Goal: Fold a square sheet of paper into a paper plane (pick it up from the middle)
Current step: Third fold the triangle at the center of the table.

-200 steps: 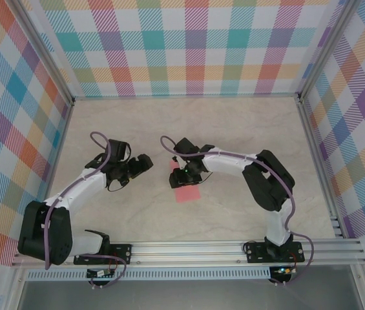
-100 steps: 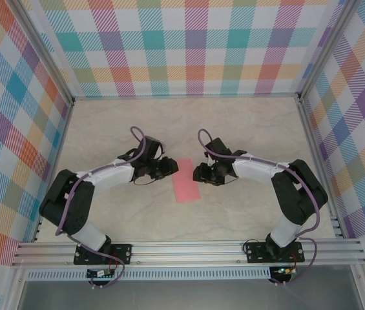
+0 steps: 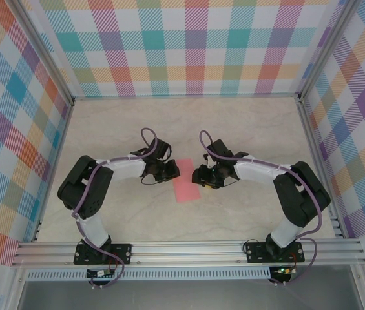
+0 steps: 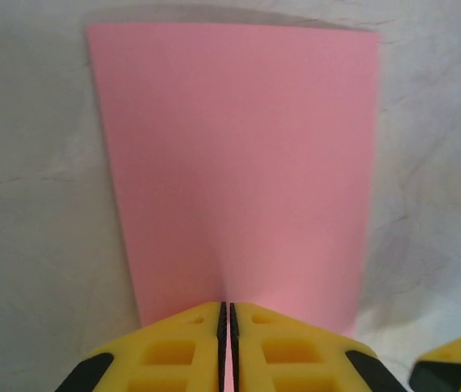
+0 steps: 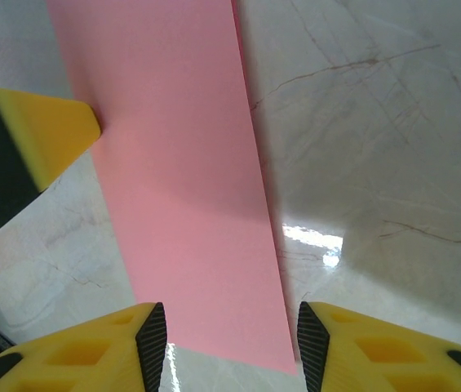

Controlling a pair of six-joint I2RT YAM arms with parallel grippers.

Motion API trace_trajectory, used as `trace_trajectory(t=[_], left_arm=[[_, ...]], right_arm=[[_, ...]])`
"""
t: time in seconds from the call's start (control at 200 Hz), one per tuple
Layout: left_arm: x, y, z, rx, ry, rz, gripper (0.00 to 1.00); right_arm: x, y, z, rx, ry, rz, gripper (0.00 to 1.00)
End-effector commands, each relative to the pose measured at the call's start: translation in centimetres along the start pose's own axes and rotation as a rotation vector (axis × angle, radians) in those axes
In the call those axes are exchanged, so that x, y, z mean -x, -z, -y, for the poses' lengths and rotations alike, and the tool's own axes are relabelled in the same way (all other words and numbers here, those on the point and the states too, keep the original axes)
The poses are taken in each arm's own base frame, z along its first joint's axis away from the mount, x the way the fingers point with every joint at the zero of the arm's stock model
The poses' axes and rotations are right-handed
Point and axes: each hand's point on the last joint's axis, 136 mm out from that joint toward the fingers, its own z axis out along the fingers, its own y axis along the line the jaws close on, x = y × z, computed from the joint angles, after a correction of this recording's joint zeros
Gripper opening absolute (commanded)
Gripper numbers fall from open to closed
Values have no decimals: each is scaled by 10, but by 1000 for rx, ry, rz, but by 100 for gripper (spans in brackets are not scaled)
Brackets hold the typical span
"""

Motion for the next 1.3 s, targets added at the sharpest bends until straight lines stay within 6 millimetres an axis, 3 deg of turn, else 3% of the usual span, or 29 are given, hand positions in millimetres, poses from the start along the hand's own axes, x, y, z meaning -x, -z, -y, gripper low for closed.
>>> trace_trajectory(t=[0.0, 0.38, 1.025, 1.3], left_arm=[[-2, -5, -10, 69, -4, -9, 12], [-7, -11, -31, 160, 9, -19, 11], [-7, -14, -34, 165, 11, -25, 11], [-7, -14, -34, 168, 11, -25, 11]], right_arm=[[-7, -3, -1, 17, -40, -47, 48], [-21, -11, 11, -24, -94, -133, 48], [-43, -18, 5, 38, -80, -235, 46], [-40, -17, 20, -52, -65, -204, 47]])
